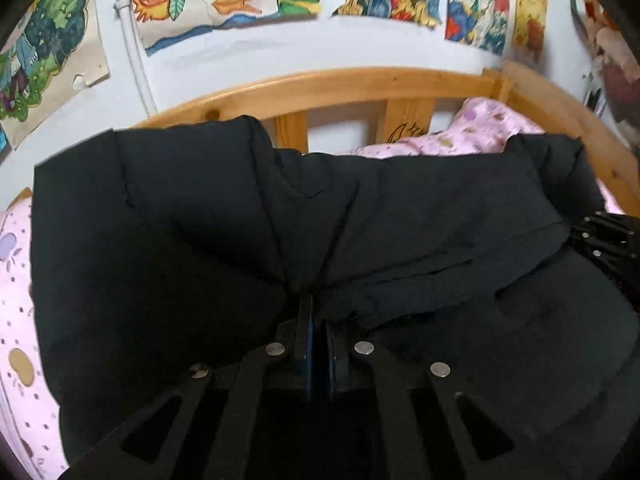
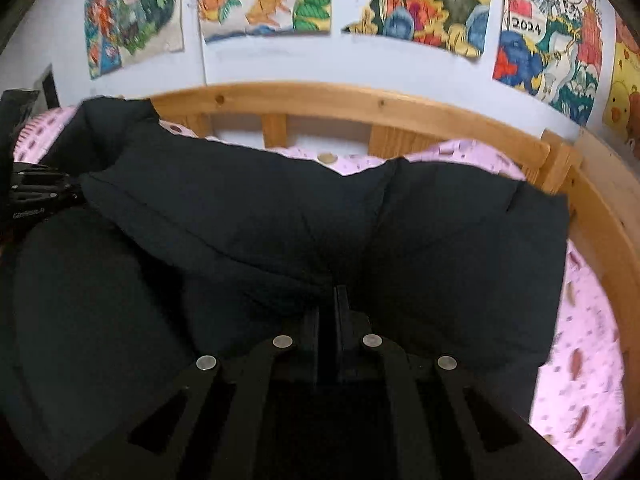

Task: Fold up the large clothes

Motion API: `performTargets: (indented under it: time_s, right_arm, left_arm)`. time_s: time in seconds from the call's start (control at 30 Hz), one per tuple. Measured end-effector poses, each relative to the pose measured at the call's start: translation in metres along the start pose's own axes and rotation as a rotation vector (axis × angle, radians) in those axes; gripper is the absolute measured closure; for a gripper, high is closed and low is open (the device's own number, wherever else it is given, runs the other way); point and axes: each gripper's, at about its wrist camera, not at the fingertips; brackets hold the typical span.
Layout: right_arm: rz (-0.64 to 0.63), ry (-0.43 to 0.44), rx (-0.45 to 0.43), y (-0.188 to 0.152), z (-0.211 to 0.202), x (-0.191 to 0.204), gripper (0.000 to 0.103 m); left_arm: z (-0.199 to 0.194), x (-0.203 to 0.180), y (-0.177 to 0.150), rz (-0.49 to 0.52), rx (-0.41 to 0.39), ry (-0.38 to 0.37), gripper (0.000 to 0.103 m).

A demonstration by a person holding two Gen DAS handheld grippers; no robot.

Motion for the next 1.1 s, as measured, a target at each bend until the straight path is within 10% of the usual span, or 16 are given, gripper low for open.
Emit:
performTargets:
  time_s: [0.2,0.37,0.63,0.87,1.1]
  right_arm:
    - [0.063,0.061,-0.044,-0.004,-0.009,-0.01,0.092]
    - [0.107,0.099,-0.136,-0.007,-0.059,-0.036,0.041]
    - [0.231,0.199,-0.189,0.062,-0.047,-0.053,0.041]
    - [0.309,0.461,0.013,0.074,0.03,-0.015,0.067]
    - [0.017,0.415,0.184,0.014,0.045,0.019,0.092]
  left_arm:
    - [-0.039,0.014,0.004,-0.031,-0.071,-0.086,0.083]
    - [-0.098,0.019,0.008,-0.012,-0.197,-0.019,0.027]
    - [-0.109,0.021,0.087,-0.107,-0.326,-0.096,0.025]
    - [-0.034,0.012,0.099,-0.081,-0.07,-0.401,0.053]
    - [0.001,-0.023,0.051,0.197,0.105,-0.286,0.066]
Point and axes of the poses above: each gripper's, at about its wrist camera, not at the fingertips, and z roughly the way its jaws point, x to its left, y to its top, and after that the axes turned 7 degrees about -y, right-handed
